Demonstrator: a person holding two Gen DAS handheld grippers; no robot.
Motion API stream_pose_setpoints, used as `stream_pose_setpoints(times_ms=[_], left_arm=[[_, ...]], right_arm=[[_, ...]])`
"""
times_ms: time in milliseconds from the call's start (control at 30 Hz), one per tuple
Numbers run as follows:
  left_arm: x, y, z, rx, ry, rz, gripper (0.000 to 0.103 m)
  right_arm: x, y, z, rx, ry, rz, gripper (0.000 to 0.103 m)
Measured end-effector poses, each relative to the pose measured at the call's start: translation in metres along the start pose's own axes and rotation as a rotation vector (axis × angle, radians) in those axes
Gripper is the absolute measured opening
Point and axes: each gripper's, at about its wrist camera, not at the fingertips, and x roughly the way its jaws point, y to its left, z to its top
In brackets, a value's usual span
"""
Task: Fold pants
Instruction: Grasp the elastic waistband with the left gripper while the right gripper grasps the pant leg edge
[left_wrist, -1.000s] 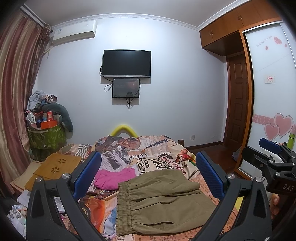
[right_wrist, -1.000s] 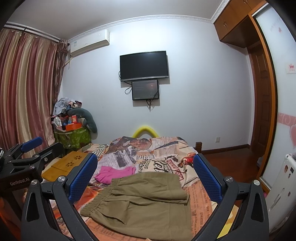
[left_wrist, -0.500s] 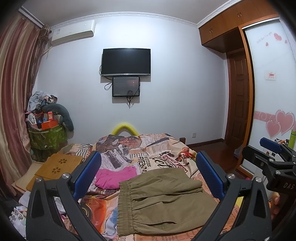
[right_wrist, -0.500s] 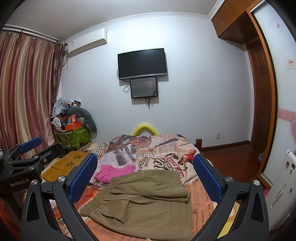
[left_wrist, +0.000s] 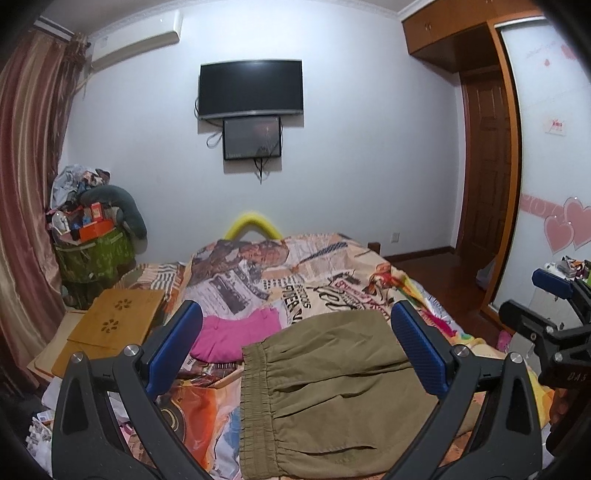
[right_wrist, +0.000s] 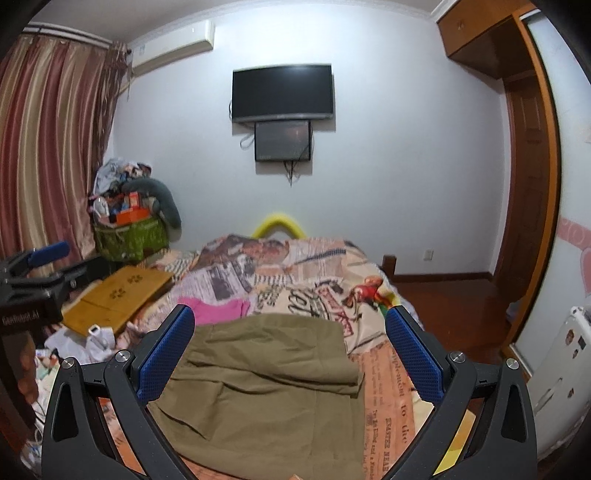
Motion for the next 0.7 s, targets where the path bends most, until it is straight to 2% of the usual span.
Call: stream_pose_setpoints(times_ms=[167,467,600,700], left_arm=[[0.049,0.002,-0.007,0.02,0.097,0.01,0.103],[0.162,0.023,-0.047,0.026,0.368,0.051,0.103],[0.204,0.032,-0.069,0.019,0.48,0.063,0.103],[0.229,0.037,-0.086,0.006,0.57,0.027,0.103]], right_arm=[[0.031,-0.018,-0.017,0.017,0.105,-0.025,0.103],[0.091,-0.057,-0.052,0.02,0.312,-0.097,0.103],[0.117,-0.073,-0.067,0.044,0.409,-0.084,0.103],[0.135,-0.083,-0.082,0.076,0.489,-0.061,0.103]])
